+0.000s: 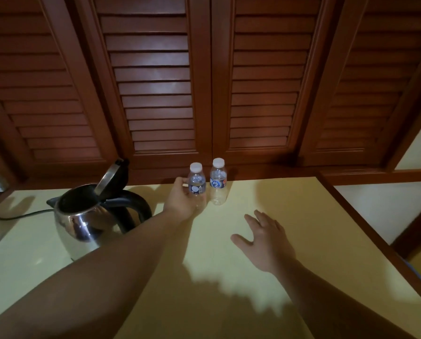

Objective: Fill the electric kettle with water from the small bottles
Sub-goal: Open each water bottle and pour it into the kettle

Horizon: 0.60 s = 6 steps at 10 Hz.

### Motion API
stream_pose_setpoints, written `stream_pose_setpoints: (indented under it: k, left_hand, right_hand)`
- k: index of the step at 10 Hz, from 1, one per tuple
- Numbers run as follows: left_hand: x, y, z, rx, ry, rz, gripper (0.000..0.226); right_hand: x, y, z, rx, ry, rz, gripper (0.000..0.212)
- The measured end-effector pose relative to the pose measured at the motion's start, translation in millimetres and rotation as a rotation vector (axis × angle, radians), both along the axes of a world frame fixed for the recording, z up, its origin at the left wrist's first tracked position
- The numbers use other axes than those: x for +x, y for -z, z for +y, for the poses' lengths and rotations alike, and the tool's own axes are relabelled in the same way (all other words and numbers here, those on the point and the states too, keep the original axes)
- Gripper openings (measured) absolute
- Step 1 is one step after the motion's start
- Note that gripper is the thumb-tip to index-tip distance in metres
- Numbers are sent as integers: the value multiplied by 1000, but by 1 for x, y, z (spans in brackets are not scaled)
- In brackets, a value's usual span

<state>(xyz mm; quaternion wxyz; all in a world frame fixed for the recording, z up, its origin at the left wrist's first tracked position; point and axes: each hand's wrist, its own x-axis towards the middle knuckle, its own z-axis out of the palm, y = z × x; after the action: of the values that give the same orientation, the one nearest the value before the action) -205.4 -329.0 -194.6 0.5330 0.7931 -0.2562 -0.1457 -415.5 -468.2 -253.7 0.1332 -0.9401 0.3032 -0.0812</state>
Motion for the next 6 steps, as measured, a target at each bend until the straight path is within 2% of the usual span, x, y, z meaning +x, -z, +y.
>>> stream_pose_setpoints:
  k: [2, 3, 4, 5, 6]
  left_hand:
    - [14, 3, -15, 65, -21, 22, 55]
    - [13, 3, -15, 59, -25, 33, 51]
    - [11, 12, -17, 34, -42, 76, 63]
    - [12, 16, -14, 48, -59, 74, 92]
    - [5, 25, 5, 227, -38, 13, 103]
  right_hand:
    - [0, 4, -3, -48, 11, -10, 89]
    - [0, 2, -2, -42, 9, -6, 90]
    - [0, 1, -1, -36, 7, -1, 88]
    - [0, 1, 1, -33, 13, 3, 86]
    - [1, 1, 2, -19, 15, 11, 86]
